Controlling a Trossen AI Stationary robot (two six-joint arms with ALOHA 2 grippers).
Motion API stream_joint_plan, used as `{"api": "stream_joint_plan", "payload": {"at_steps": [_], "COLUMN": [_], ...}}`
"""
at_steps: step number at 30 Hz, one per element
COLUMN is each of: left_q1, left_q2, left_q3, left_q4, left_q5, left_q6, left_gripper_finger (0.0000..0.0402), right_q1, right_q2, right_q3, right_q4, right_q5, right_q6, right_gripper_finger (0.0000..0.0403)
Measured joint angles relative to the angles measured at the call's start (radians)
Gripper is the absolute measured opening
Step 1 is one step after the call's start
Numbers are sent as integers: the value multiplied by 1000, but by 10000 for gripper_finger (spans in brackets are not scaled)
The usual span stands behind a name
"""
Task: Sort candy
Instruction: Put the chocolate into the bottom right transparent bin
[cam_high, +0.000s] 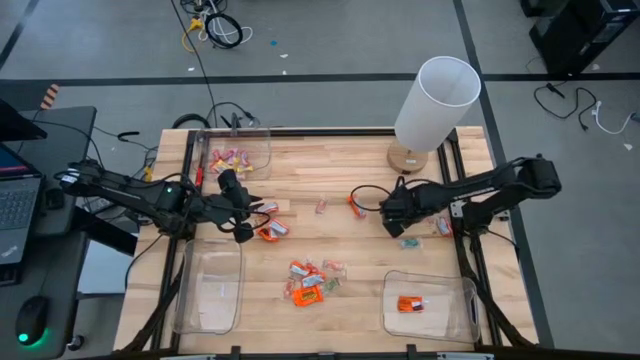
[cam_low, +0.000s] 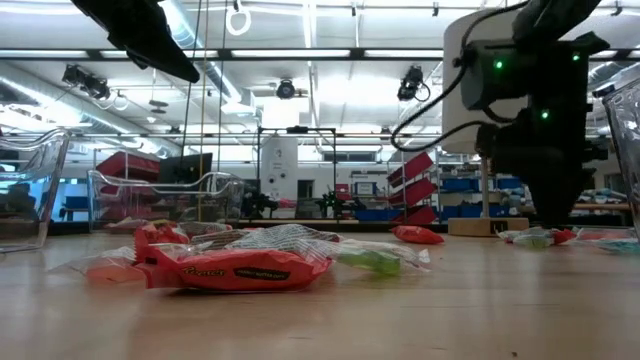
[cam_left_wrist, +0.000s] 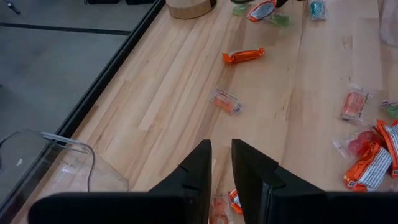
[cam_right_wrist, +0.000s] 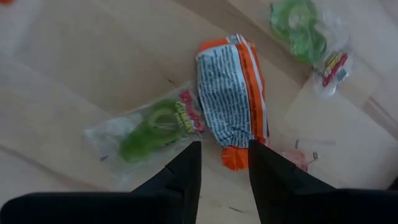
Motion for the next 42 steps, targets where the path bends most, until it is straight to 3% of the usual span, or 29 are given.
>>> {"api": "stream_joint_plan", "payload": {"at_steps": [13, 17, 22, 27, 42], "left_q1": [0, 0, 0, 0, 0], "left_q2": [0, 0, 0, 0, 0], "left_q3": [0, 0, 0, 0, 0], "left_q4": [0, -1, -3, -3, 59], "left_q5": [0, 0, 0, 0, 0], "left_q6": [0, 0, 0, 11, 96], "left_gripper_finger": [67, 67, 67, 67, 66], "right_q1": [-12, -23, -36, -48, 17], "right_q2": [100, 104, 105, 97, -238], "right_q3": [0, 0, 0, 0, 196], "right_q4": [25, 25, 24, 25, -161], "right_q5": [0, -9, -17, -43, -102], "right_q6": [-17, -19, -36, -47, -77], "right_gripper_finger": [110, 81, 16, 3, 0]}}
